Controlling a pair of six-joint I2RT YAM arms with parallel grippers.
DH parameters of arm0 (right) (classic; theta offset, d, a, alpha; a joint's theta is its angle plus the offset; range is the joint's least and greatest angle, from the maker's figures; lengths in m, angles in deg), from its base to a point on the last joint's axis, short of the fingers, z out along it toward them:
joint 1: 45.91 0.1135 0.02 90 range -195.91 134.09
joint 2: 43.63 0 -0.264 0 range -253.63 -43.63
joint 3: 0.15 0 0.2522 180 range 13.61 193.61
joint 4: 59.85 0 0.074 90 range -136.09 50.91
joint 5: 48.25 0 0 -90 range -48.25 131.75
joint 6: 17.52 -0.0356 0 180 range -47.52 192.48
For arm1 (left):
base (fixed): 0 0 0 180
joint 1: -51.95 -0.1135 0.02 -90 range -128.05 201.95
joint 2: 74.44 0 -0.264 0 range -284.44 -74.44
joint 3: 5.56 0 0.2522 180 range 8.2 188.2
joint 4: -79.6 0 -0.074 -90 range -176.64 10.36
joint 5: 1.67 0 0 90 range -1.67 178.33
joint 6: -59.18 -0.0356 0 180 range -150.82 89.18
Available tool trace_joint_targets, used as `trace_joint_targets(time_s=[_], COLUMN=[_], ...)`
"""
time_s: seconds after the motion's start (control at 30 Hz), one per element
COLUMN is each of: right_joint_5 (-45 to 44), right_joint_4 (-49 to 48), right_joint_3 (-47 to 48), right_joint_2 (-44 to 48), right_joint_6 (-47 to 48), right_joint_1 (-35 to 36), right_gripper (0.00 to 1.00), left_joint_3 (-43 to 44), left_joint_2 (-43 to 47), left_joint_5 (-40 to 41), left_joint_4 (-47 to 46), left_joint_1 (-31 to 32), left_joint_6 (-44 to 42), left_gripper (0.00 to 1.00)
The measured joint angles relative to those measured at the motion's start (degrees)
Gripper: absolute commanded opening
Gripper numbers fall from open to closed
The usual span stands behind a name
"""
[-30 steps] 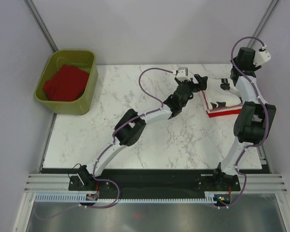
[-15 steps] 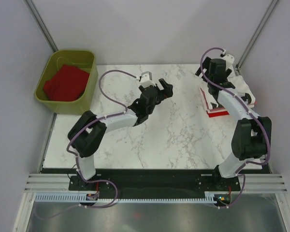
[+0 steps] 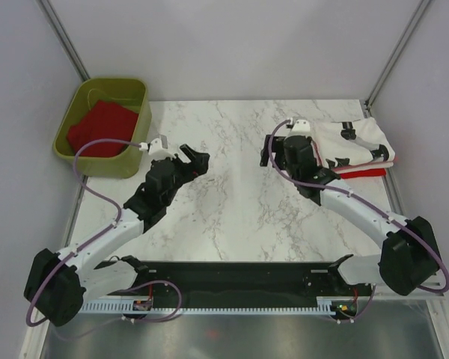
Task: Fold and stack the t-shirts
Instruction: Reset both grippers
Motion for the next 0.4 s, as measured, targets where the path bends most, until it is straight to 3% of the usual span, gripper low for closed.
trace_joint_targets(time_s=[0.17, 0.4], right_joint_5=[0.02, -1.14], right_joint_4=[-2.51, -6.14], right_joint_3=[-10.56, -18.82], right_joint_2=[4.24, 10.58], right_joint_6=[-0.04, -0.09], right_joint_1=[8.09, 7.85], right_gripper=[0.98, 0.98], left_joint_3=[-10.01, -15.82], left_joint_2=[5.55, 5.40], left_joint_5=[-1.40, -1.49], left_joint_4=[0.59, 0.07], left_joint_1=[0.28, 0.26], left_joint_6=[-1.90, -5.01], left_gripper=[1.00, 1.00])
